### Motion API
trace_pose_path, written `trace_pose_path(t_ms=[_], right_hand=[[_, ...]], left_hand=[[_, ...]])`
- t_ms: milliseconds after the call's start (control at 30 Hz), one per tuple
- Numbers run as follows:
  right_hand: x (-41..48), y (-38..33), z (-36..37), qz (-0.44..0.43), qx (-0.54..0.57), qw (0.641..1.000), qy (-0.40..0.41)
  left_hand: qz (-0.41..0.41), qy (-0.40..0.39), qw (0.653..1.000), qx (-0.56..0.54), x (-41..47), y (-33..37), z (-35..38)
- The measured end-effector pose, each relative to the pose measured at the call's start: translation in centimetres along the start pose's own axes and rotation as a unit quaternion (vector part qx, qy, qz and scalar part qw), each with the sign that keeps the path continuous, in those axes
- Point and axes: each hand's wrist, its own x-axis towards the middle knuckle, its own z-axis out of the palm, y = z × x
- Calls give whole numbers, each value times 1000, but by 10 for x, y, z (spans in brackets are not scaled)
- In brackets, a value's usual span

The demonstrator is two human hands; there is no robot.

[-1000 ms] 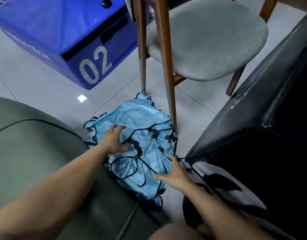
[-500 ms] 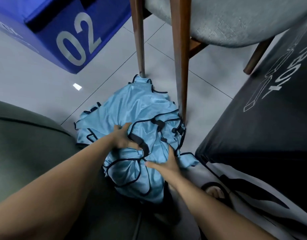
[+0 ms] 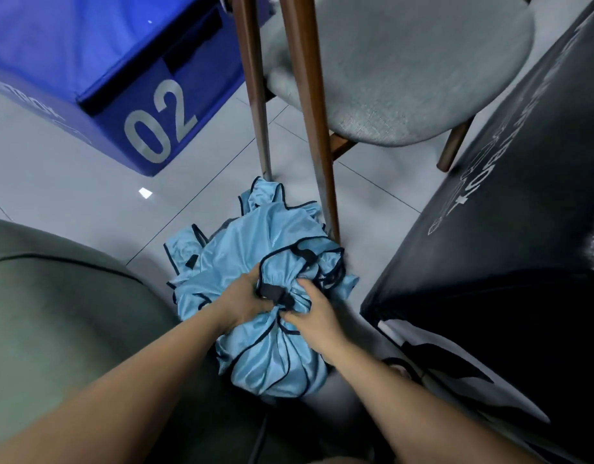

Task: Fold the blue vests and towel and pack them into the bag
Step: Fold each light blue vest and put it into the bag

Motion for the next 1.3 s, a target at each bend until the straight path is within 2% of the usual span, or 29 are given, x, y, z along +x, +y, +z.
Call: trace_pose_path(t_ms=[133, 233, 600, 800, 1000, 1300], right_hand=[[-22, -44, -20, -56, -41, 997, 12], [-45, -78, -37, -107, -67, 992, 22], [-124, -207, -83, -221, -81, 971, 44], [-160, -275, -103, -269, -67, 960, 40], [-191, -345, -133, -340, -100, 933, 65], [-239, -471, -214, -427, -124, 890, 104]], left_hand=[[54, 68, 995, -42, -54, 32, -16], [87, 89, 989, -84, -99, 55, -31], [252, 226, 940, 31, -203, 158, -81], [312, 250, 916, 42, -244, 209, -115], [351, 280, 892, 52, -283, 266, -148], [433, 314, 843, 49, -319, 397, -198]])
